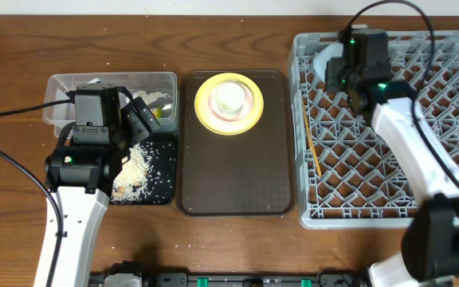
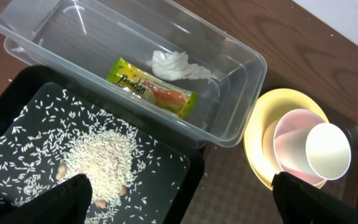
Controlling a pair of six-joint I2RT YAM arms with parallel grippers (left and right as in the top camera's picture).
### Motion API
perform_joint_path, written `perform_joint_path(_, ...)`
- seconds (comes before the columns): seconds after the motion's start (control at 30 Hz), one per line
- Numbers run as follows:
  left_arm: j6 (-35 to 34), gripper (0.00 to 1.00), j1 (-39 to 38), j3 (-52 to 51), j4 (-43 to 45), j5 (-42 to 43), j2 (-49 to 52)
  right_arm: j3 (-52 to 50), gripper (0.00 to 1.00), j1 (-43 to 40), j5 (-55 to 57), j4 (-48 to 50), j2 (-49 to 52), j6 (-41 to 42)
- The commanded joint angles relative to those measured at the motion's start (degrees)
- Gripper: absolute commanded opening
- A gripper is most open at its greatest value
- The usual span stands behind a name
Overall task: Sort waste into correct bins and load items into the dishwasher rack
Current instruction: 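Set the blue bowl upright in the rack's top-left and release, then move the right gripper left and grasp the white paper cup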
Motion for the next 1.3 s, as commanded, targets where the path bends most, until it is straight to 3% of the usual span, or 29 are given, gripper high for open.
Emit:
perform_joint_path(0.0, 0.3, 0.95, 0.2, 0.7, 0.0, -0.3, -0.2, 0.2, 0.06, -0.4, -0.1, -3.2, -4.9, -0.3)
perform_joint_path(0.03, 0.3, 0.96, 0.2, 0.7, 0.0, -0.3, -0.2, 0.2, 0.01, -0.5, -0.1, -5.0, -5.3, -0.3)
perform_joint_path(0.17, 0.3, 0.96, 0.2, 0.7, 0.0, -0.3, -0.2, 0.2, 0.01, -1.2, -0.1, -9.4, -4.3, -0.2)
perform_joint_path(0.47, 0.3, 0.95, 0.2, 0.7, 0.0, -0.3, -0.2, 0.2, 0.01, -1.6, -0.6, -7.9, -1.4, -0.2)
perform_joint_path(0.63, 0.3, 0.95, 0.2, 0.7, 0.0, -0.3, -0.2, 0.2, 0.02, -0.4, -12.0, -8.2, -1.4, -0.2)
perform_joint_path(0.9, 0.3, 0.95, 0.2, 0.7, 0.0, -0.3, -0.2, 0.2, 0.14, 11.8, -15.1, -7.7, -1.1, -2.9)
perform_joint_path(1.03, 0.3, 0.95, 0.2, 0.7, 0.0, -0.3, -0.2, 0.2, 0.21, 19.3, -11.1, -6.0, 0.0, -5.0)
perform_joint_path(1.27, 0.3, 0.95, 0.2, 0.7, 0.0, -0.3, -0.2, 0.2, 0.23, 27.2, -7.2, 0.1, 3.3, -10.1)
